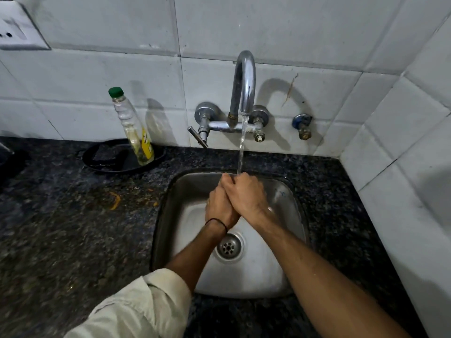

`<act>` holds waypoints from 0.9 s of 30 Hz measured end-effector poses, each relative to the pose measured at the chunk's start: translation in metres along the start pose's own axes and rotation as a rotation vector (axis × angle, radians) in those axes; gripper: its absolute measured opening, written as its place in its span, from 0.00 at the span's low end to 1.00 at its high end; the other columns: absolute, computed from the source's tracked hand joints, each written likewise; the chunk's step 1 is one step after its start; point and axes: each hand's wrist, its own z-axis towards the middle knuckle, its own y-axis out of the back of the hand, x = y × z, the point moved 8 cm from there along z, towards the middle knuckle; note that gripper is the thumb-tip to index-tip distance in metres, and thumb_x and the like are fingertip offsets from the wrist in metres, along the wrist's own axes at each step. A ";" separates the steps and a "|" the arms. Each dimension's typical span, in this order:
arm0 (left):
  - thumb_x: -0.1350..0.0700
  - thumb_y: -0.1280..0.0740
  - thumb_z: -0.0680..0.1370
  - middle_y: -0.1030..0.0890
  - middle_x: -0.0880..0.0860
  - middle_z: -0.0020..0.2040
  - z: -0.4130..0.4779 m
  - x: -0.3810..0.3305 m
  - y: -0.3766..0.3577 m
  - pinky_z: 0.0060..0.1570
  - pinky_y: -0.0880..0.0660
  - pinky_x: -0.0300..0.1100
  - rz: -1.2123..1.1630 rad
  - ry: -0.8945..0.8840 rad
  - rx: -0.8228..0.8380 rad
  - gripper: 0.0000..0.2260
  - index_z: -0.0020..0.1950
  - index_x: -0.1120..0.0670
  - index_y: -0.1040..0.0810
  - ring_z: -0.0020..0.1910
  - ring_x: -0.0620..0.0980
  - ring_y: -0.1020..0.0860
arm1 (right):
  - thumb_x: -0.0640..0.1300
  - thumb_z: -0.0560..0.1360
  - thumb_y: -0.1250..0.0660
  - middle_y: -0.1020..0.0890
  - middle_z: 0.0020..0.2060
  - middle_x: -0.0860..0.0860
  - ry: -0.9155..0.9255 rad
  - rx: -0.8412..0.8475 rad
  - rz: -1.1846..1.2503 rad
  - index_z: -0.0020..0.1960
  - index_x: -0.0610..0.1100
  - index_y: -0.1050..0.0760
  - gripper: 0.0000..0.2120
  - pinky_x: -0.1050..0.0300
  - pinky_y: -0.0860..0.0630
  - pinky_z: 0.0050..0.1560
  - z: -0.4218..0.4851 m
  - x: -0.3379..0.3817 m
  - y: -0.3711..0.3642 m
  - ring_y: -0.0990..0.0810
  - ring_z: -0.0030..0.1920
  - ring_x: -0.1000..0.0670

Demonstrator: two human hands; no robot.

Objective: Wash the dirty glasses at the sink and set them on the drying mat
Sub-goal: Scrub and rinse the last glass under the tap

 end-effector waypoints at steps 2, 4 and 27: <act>0.54 0.31 0.77 0.19 0.46 0.45 0.001 0.003 -0.005 0.45 0.22 0.43 -0.087 -0.012 0.035 0.09 0.54 0.49 0.27 0.45 0.46 0.20 | 0.55 0.82 0.44 0.26 0.28 0.51 0.037 -0.014 -0.063 0.37 0.44 0.24 0.22 0.55 0.28 0.37 0.001 0.002 0.002 0.25 0.31 0.51; 0.59 0.27 0.73 0.18 0.50 0.51 0.002 0.012 -0.015 0.54 0.21 0.45 -0.368 0.030 0.294 0.15 0.58 0.52 0.25 0.51 0.48 0.19 | 0.54 0.82 0.42 0.24 0.29 0.49 0.134 0.063 -0.035 0.37 0.41 0.22 0.23 0.54 0.26 0.37 0.002 0.004 0.005 0.24 0.30 0.50; 0.52 0.31 0.76 0.17 0.48 0.43 -0.007 0.011 -0.001 0.44 0.18 0.48 -0.120 0.010 -0.012 0.08 0.54 0.47 0.24 0.43 0.46 0.18 | 0.53 0.81 0.41 0.29 0.26 0.53 0.027 -0.100 -0.070 0.33 0.47 0.28 0.20 0.57 0.34 0.38 -0.009 0.013 0.009 0.29 0.29 0.51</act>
